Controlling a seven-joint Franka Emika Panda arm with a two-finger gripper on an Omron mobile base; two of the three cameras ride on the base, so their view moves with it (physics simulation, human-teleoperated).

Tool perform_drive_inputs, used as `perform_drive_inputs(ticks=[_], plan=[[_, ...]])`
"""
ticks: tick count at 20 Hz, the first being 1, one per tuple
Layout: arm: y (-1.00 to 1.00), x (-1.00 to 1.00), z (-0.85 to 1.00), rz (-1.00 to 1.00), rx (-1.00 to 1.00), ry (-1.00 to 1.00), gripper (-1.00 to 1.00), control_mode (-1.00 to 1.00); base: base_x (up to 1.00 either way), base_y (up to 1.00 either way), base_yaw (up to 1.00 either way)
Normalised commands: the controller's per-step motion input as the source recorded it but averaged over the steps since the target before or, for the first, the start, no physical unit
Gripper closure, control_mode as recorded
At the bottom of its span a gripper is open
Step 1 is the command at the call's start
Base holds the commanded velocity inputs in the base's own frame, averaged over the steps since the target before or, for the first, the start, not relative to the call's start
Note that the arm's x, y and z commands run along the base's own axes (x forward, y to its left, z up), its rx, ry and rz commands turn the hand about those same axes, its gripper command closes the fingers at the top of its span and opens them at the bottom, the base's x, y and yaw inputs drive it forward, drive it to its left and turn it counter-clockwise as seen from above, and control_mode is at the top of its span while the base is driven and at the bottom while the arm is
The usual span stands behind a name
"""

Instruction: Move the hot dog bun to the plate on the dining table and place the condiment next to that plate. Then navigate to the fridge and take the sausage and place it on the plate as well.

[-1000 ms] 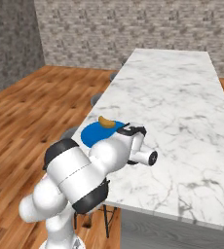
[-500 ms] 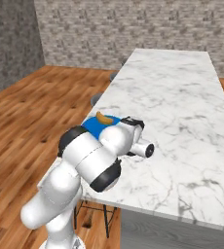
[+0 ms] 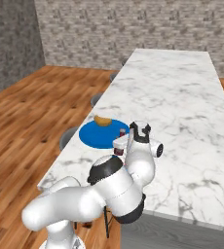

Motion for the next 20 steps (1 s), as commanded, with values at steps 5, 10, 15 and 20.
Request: perform_drive_inputs(ticks=[5, 10, 15, 20], plan=[[-0.23, -0.03, -0.17, 0.00, 0.00, 0.00, 1.00, -1.00, 0.00, 0.00, 0.00], [-0.03, -0.23, -0.16, 0.00, 0.00, 0.00, -1.00, -1.00, 0.00, 0.00, 0.00], [0.00, -0.48, -0.06, 0.00, 0.00, -0.01, -1.00, -1.00, 0.00, 0.00, 0.00], [0.00, -0.21, 0.00, 0.00, 0.00, 0.00, -1.00, -1.00, 0.00, 0.00, 0.00]])
